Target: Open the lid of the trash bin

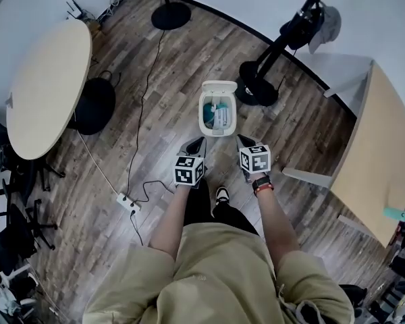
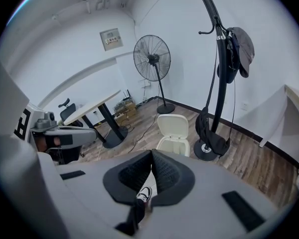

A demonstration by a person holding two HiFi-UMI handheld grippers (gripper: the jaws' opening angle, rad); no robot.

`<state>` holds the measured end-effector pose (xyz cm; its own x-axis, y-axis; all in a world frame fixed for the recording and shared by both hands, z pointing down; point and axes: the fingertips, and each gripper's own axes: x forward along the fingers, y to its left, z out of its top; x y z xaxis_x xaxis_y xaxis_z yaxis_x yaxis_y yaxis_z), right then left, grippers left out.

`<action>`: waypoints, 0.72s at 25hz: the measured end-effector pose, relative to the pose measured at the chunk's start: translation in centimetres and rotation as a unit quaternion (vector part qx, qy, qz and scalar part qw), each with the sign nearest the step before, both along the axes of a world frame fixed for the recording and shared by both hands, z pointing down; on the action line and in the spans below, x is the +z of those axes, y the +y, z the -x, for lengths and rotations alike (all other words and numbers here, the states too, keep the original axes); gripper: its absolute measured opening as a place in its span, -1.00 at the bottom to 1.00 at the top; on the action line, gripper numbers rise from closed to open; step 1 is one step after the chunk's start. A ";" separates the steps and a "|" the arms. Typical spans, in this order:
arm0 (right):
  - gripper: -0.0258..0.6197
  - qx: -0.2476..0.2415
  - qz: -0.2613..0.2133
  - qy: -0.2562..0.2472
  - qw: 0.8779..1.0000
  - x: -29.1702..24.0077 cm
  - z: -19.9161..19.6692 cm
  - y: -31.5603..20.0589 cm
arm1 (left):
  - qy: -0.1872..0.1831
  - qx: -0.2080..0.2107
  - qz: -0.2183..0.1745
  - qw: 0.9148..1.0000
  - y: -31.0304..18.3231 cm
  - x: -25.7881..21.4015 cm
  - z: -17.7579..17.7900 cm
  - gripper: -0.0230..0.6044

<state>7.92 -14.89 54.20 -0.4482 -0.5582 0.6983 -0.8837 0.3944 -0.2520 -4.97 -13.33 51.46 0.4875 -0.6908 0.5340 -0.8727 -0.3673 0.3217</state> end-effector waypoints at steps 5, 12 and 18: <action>-0.87 0.005 -0.025 -0.001 1.000 -3.6 -0.9 1.3 | -0.011 -0.011 -0.019 1.000 1.5 -2.8 0.1 -0.85; -0.87 0.020 -0.070 -0.008 0.997 -8.4 -2.1 2.9 | -0.017 -0.014 -0.046 0.999 3.6 -6.6 0.0 -0.85; -0.87 0.037 -0.099 -0.016 0.994 -11.8 -3.5 4.4 | -0.029 -0.031 -0.077 0.996 4.6 -10.3 0.6 -0.85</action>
<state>11.44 -10.51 42.42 -0.4218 -0.7156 0.5568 -0.9045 0.3743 -0.2042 -5.52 -8.70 41.16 0.4131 -0.7944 0.4454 -0.9106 -0.3538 0.2136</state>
